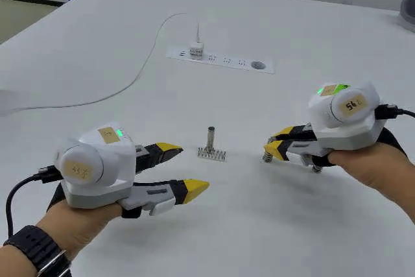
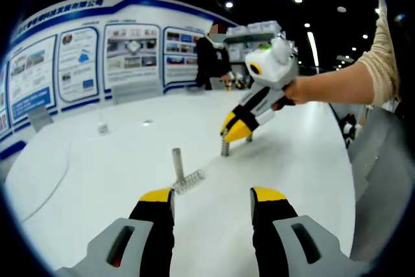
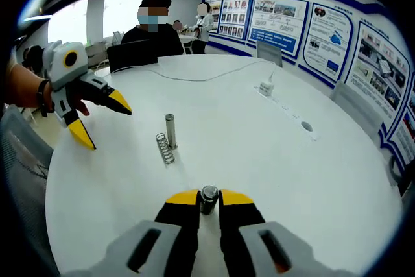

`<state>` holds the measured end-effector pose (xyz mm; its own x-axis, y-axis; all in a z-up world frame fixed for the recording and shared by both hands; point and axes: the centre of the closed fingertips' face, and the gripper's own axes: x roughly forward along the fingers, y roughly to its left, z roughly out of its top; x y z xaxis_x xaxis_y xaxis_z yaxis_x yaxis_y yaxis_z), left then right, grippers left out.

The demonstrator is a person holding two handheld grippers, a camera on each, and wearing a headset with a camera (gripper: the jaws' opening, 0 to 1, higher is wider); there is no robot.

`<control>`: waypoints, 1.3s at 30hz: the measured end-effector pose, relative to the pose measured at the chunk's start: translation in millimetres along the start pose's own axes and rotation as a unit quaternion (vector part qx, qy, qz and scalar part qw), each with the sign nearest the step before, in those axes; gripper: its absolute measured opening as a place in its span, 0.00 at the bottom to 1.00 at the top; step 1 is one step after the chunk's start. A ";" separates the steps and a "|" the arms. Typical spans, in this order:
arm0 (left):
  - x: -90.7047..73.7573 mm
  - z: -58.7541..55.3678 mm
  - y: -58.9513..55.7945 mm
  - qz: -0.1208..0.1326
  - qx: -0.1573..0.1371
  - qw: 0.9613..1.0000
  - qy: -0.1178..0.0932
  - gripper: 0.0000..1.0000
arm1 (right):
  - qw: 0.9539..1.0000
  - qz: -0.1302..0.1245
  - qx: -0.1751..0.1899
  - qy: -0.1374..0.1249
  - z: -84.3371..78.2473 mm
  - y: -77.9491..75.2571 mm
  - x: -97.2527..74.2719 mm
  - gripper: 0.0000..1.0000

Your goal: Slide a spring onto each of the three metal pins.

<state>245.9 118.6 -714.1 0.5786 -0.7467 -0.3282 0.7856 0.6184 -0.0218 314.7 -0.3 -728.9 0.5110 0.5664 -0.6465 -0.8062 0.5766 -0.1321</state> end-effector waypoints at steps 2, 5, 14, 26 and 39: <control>-0.4 0.3 -0.4 0.001 0.000 1.000 0.000 0.48 | 1.000 -0.001 0.001 0.001 -0.1 -0.6 0.1 0.12; -0.6 0.8 -1.0 0.001 0.001 1.000 0.000 0.48 | 1.000 0.000 0.000 0.004 -1.6 -0.5 0.5 0.13; -0.5 1.1 -0.1 0.001 0.001 1.000 0.000 0.48 | 1.000 -0.003 -0.007 0.005 -0.7 1.5 -3.8 0.18; 1.2 -0.5 -0.1 -0.001 0.004 1.000 0.001 0.48 | 0.998 -0.013 -0.032 -0.050 38.2 7.6 -23.7 0.20; -1.6 -2.2 4.2 0.003 0.003 1.000 0.000 0.47 | 0.995 0.053 -0.087 -0.020 45.2 50.1 17.4 0.20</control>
<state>247.8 122.9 -715.8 0.5837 -0.7422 -0.3291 0.7830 0.6218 -0.0136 296.7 65.1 -712.8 0.4295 0.6434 -0.6336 -0.8935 0.4046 -0.1949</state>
